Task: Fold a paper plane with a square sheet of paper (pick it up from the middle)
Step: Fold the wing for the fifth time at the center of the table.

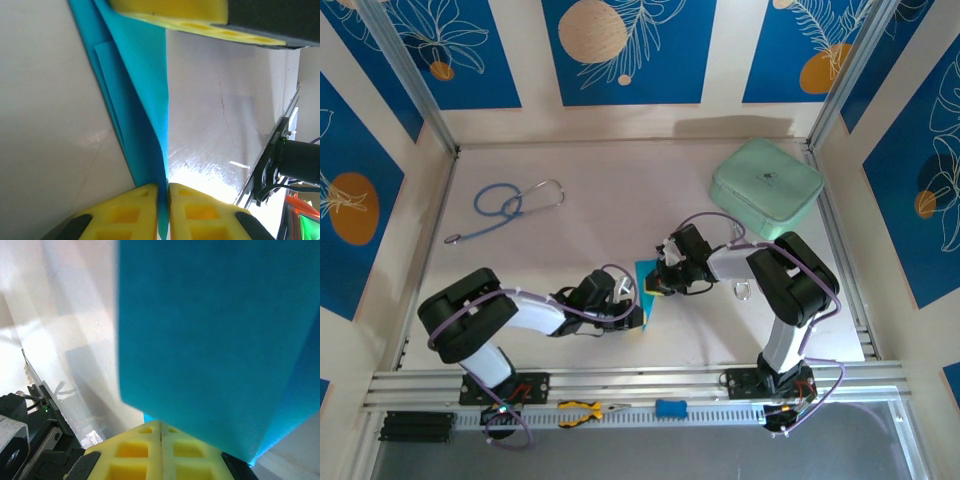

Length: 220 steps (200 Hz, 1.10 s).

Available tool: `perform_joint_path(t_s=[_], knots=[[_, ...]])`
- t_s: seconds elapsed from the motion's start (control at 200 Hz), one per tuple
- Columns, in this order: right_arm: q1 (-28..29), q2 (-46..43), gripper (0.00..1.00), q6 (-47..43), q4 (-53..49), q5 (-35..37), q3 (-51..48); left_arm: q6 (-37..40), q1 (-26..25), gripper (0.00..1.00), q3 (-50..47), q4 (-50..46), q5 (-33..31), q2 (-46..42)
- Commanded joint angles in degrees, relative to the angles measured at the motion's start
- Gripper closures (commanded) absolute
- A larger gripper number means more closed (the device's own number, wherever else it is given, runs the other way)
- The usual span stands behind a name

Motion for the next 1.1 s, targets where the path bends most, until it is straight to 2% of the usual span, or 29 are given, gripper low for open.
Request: perform_joint_path(t_s=[0.0,0.17,0.23,0.5,0.615,0.78,1.095], knots=[[0.53,3.87,0.94,-0.49,-6.06,7.54,-1.51,1.46,-0.44,0.89,0.21,-4.08,0.71,-0.43],[0.54,4.00,0.94,-0.49,-6.36,7.88,-1.42,1.09,-0.55,0.91,0.13,-2.09,3.11,1.02],[0.55,4.04,0.94,-0.42,-6.47,7.96,-1.39,0.96,-0.53,0.84,0.04,-1.75,3.03,1.01],[0.54,4.04,0.94,-0.40,-6.72,7.94,-1.34,0.82,-0.38,0.75,0.47,-4.00,-2.32,-2.02],[0.60,4.13,0.94,-0.40,-6.94,7.92,-1.14,0.58,-0.35,0.76,0.36,-4.52,-4.46,-2.67],[0.59,4.31,0.94,-0.45,-7.74,8.19,-0.81,0.30,-0.35,0.84,0.80,-2.76,-4.24,-2.35],[0.66,4.23,0.94,-0.32,-7.73,8.23,-1.06,-1.27,-0.35,0.85,0.29,1.09,-3.15,-1.32]])
